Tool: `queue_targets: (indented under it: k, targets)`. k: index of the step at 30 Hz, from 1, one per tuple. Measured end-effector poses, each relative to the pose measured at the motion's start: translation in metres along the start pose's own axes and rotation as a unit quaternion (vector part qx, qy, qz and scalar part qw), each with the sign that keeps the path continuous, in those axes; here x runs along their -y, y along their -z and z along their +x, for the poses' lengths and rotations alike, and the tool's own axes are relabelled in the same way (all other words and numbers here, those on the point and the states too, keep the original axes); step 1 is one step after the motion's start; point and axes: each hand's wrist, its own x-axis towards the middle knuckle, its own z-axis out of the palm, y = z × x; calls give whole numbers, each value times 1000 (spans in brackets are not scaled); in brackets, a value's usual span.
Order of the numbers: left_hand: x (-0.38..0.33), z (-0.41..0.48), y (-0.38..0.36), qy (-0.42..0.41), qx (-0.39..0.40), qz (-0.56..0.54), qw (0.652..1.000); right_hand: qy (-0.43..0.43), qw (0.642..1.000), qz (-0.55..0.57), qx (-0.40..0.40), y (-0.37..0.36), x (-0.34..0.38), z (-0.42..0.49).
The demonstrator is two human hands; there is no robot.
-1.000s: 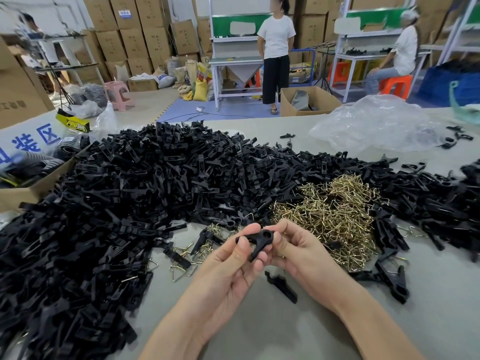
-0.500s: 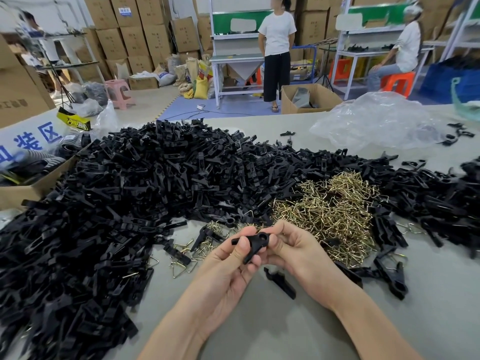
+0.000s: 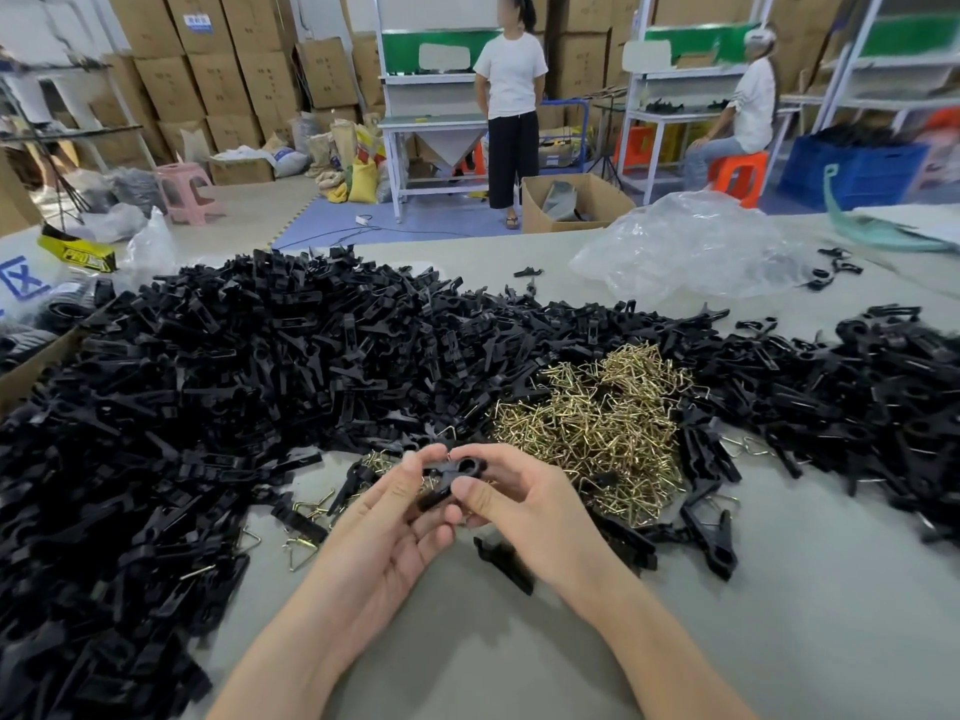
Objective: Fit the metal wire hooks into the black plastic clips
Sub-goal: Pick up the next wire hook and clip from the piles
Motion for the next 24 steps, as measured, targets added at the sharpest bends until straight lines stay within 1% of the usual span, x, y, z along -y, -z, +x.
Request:
queue_targets:
  k: [2,4,6,9,10,12,13,14,16,18,20,22,24]
  targets:
    - [-1,1,0,9,-28,3,1000,-4,999,42,-28,6,4,-3]
    - [-1,1,1,13,-49,3,999,4,988,135,-70,20,16,-5]
    - [-2,0,2,13,-51,-3,999,31,961,240,-132,48,34,-2]
    - [0,-2,2,15,-39,-8,999,106,904,335,-245,109,69,-1]
    - [1,-1,2,14,-36,-8,999,121,886,360,-267,128,80,-2]
    - [2,0,2,13,-35,-12,999,98,863,411,-278,149,91,-4]
    - [2,1,2,11,-38,-14,999,71,866,420,-262,150,90,-5]
    - [1,2,2,8,-44,-14,999,41,881,409,-234,143,88,-6]
    - [0,4,2,-8,-54,-9,998,-4,917,356,-178,111,76,-6]
    - [-1,5,2,-42,-62,0,997,-25,939,317,-131,68,61,-2]
    - [-3,5,3,-76,-88,8,993,-50,947,299,-105,29,47,5]
    - [-6,4,7,-114,-118,24,986,-65,954,274,-99,1,35,13]
    - [-8,1,12,-174,-152,85,969,-54,966,238,-91,-16,23,19]
